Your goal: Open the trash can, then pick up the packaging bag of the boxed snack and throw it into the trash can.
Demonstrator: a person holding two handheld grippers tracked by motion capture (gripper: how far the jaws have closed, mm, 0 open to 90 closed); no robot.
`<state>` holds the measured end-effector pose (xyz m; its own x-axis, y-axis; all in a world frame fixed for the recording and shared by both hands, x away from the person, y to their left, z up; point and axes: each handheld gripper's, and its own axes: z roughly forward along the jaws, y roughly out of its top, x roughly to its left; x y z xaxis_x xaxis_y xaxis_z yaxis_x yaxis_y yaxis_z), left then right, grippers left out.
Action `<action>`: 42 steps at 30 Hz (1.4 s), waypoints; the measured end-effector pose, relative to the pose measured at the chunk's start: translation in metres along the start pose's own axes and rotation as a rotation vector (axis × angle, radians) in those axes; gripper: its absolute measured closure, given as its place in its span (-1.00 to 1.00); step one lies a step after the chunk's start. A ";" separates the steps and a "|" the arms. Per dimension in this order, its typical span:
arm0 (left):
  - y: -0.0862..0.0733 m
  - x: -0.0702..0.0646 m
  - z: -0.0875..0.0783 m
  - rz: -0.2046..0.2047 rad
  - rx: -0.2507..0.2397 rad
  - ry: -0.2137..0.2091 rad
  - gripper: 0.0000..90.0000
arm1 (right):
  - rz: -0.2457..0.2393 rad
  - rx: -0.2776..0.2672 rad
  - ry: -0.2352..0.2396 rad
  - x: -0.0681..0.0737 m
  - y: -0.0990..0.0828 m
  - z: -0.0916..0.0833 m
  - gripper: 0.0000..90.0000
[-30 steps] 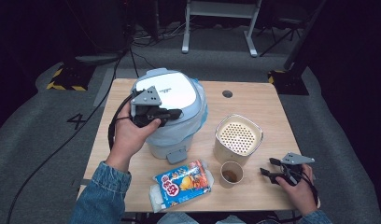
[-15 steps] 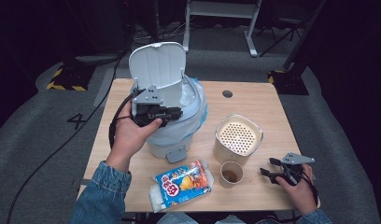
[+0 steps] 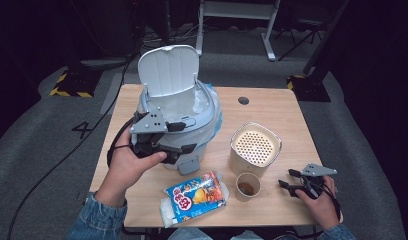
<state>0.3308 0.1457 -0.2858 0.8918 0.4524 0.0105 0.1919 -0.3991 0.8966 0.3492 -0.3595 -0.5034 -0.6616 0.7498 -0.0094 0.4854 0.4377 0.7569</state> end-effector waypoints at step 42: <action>-0.147 0.002 0.111 -0.144 0.436 -0.117 0.09 | 0.000 0.001 0.001 0.000 0.000 0.000 -0.23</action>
<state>0.3494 0.1165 -0.4672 0.8789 0.4447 -0.1726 0.4486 -0.6477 0.6158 0.3493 -0.3595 -0.5033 -0.6617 0.7497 -0.0086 0.4864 0.4381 0.7560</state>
